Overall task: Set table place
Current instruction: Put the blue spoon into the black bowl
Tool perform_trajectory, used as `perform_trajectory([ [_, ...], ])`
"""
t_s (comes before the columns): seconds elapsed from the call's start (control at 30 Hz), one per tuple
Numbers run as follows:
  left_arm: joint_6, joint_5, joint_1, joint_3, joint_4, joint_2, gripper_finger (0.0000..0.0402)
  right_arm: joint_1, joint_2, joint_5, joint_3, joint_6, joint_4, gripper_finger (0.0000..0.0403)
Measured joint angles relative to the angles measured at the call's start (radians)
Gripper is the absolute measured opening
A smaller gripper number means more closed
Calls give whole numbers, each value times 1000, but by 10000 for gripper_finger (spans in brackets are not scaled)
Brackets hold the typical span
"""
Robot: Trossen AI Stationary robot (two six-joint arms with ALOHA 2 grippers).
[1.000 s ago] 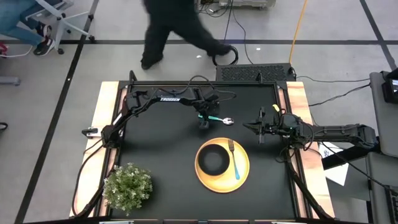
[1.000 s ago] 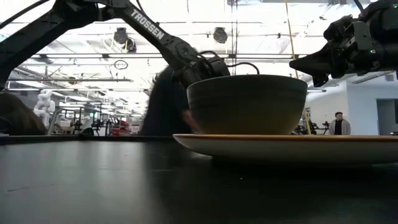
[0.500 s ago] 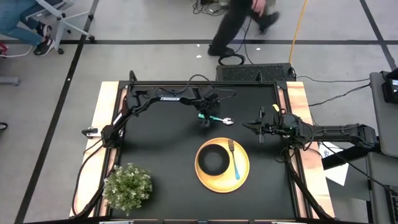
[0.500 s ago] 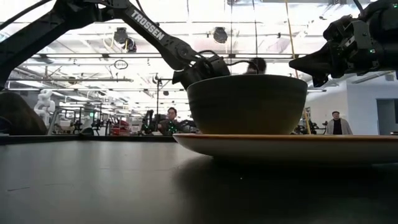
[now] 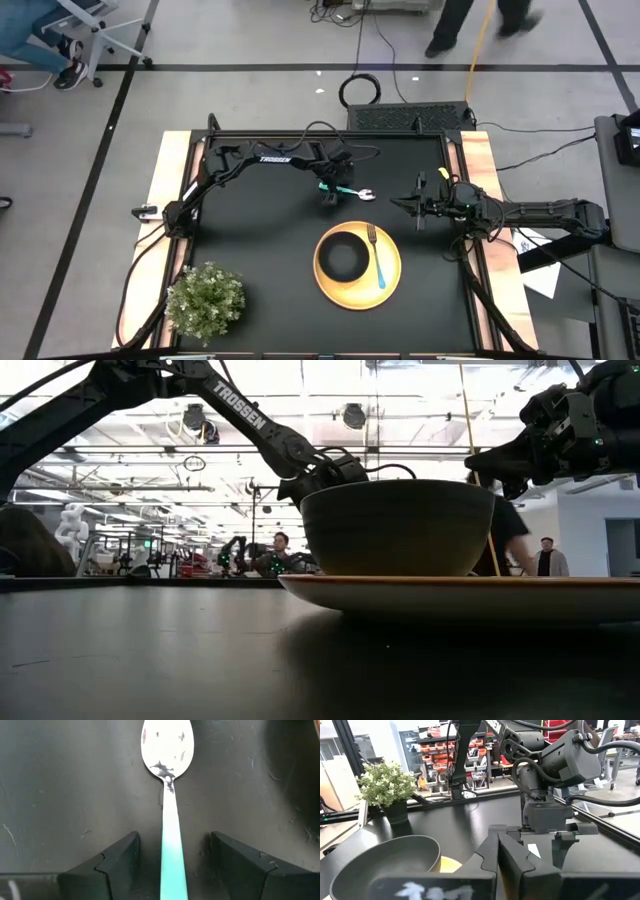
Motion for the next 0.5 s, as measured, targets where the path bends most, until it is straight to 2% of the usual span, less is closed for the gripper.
perform_trajectory([
  [0.13, 17, 0, 0, 0, -4, 0, 248, 0, 0, 0, 0, 0, 0, 0],
  [0.23, 17, 0, 0, 0, -5, 0, 230, 0, 0, 0, 0, 0, 0, 0],
  [0.5, 17, -1, 0, 0, -6, 0, 133, 0, 0, 0, 0, 0, 0, 0],
])
